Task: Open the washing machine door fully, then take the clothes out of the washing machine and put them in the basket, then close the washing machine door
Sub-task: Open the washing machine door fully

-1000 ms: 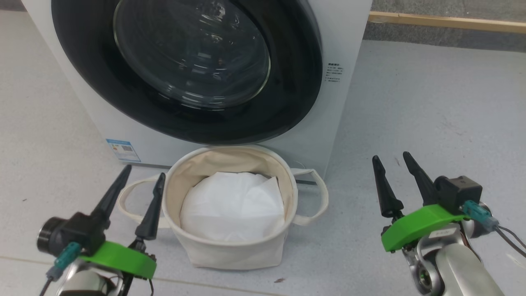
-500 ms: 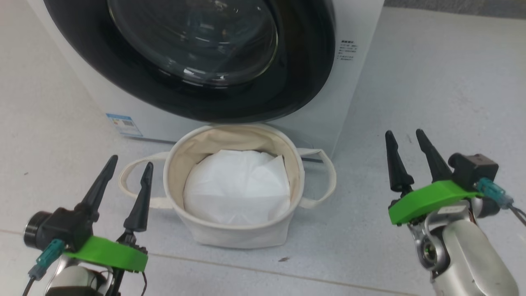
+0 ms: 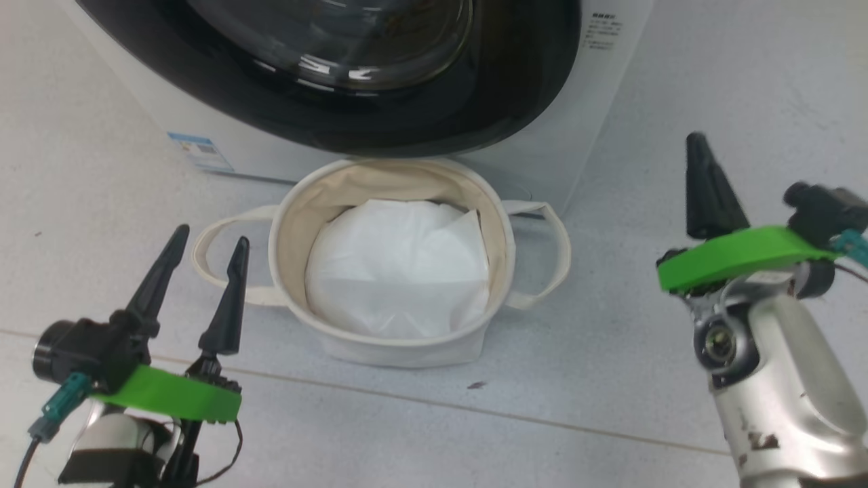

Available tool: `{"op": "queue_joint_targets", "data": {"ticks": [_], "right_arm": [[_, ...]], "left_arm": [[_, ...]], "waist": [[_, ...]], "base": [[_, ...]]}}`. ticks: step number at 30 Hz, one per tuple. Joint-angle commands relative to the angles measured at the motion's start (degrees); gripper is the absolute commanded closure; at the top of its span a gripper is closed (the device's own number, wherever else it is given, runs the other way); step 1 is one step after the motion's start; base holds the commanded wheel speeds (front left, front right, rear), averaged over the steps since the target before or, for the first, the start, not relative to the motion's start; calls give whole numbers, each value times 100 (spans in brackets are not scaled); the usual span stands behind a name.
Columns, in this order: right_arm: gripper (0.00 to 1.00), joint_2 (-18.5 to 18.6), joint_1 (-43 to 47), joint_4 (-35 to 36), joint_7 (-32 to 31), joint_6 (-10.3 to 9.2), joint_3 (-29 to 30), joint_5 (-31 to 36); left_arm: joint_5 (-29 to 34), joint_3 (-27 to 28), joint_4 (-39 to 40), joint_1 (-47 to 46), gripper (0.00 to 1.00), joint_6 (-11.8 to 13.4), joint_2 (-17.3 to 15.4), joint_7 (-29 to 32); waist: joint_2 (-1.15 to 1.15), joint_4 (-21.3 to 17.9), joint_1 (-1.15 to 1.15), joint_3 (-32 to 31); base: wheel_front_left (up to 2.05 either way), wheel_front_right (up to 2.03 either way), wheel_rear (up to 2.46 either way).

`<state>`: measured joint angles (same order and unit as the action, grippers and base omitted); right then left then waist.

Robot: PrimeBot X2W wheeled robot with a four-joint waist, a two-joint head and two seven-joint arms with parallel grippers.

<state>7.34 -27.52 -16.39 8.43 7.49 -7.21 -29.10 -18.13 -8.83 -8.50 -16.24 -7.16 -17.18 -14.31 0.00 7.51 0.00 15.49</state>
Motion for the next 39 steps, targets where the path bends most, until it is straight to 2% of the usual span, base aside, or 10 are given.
{"op": "queue_joint_targets", "data": {"ticks": [1,10,13,17,27,39], "right_arm": [[100,-85,-248,155,59,0,-34,-182],[100,-101,-1079,223,-307,0,272,-2193],[100,-90,-1339,255,-602,0,334,-2949],[100,-37,-1682,159,-994,0,354,-3587],[100,-142,-2488,-379,-1795,0,433,-4723],[100,-157,-3256,-1005,-2421,0,167,-4805]], "left_arm": [[-67,220,189,-279,0,-32,-239,-69],[-123,228,195,-456,0,-33,-289,-69],[-131,230,180,-495,0,-33,-295,-69],[-149,255,175,-540,0,-33,-290,-69],[-155,289,177,-596,0,-33,-249,-69],[-151,318,205,-669,0,-33,-203,-69]], "waist": [[0,25,0,114],[0,128,0,491],[0,164,0,584],[0,211,0,709],[0,332,0,969],[0,412,0,1196]], "base": [[0,0,0],[0,0,0],[0,0,0],[0,0,0],[0,0,0],[0,0,0]]}}
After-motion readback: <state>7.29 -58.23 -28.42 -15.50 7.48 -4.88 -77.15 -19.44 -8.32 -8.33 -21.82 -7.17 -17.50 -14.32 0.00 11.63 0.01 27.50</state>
